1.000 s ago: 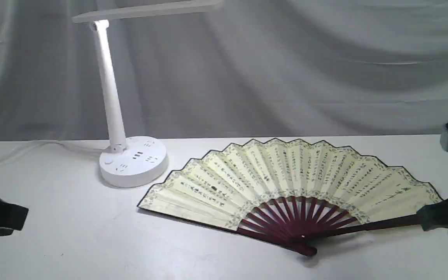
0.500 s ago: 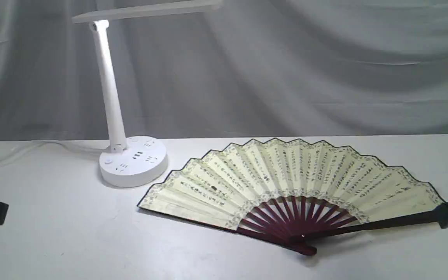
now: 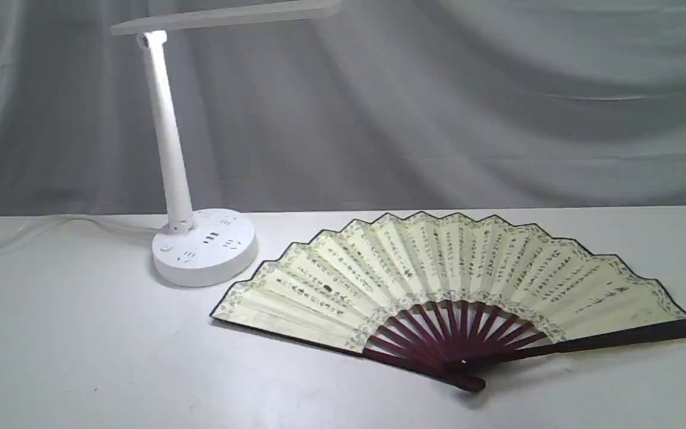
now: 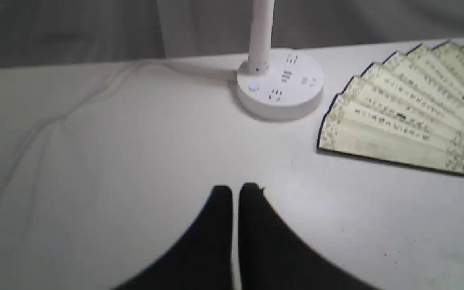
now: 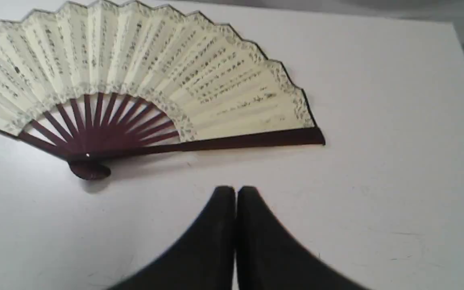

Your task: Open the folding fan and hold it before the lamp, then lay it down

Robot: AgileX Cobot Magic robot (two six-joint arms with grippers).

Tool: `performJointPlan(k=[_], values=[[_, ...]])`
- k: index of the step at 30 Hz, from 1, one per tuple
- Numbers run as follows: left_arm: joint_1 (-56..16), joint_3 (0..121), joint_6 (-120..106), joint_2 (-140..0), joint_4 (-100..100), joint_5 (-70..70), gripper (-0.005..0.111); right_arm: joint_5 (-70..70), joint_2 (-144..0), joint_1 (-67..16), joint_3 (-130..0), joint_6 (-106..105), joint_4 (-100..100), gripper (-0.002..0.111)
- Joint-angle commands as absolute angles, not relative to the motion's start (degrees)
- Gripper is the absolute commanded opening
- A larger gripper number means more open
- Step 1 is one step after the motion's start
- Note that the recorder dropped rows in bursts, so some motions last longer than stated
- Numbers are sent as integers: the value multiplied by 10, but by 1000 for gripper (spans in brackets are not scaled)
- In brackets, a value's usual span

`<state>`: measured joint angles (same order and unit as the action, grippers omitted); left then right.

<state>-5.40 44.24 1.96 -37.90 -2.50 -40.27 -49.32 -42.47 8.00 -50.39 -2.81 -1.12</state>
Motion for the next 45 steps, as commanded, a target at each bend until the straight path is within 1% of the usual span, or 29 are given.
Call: performJointPlan(k=[1, 9, 16, 20, 22, 25, 30, 33, 36, 45], values=[[-53, 428, 26, -300, -27, -405, 0, -522, -343, 77, -501, -24, -7, 0], [-53, 426, 28, -132, -27, -410, 0, -549, -169, 77, -501, -23, -4, 0], [-53, 426, 28, -19, -27, -457, 0, -585, -60, 77, -501, -23, -4, 0], [-53, 423, 29, 0, -27, -467, 0, -582, -5, 77, -501, -23, -4, 0], [-53, 419, 29, 0, -18, -477, 0, -582, 0, 77, -500, -24, -4, 0], [-53, 392, 30, 0, -17, -449, 0, -593, 0, 77, -497, -25, -11, 0], [-53, 331, 34, 0, -10, -375, 0, -532, 0, 77, -434, -25, -9, 0], [-53, 298, 43, 0, 18, -312, 0, -468, 0, 77, -374, -25, 0, 0], [-53, 267, 45, 0, 40, -243, 0, -373, 0, 77, -303, -25, -7, 0], [-53, 151, 41, 0, -6, -141, 0, -202, 0, 77, -160, -25, 21, 0]])
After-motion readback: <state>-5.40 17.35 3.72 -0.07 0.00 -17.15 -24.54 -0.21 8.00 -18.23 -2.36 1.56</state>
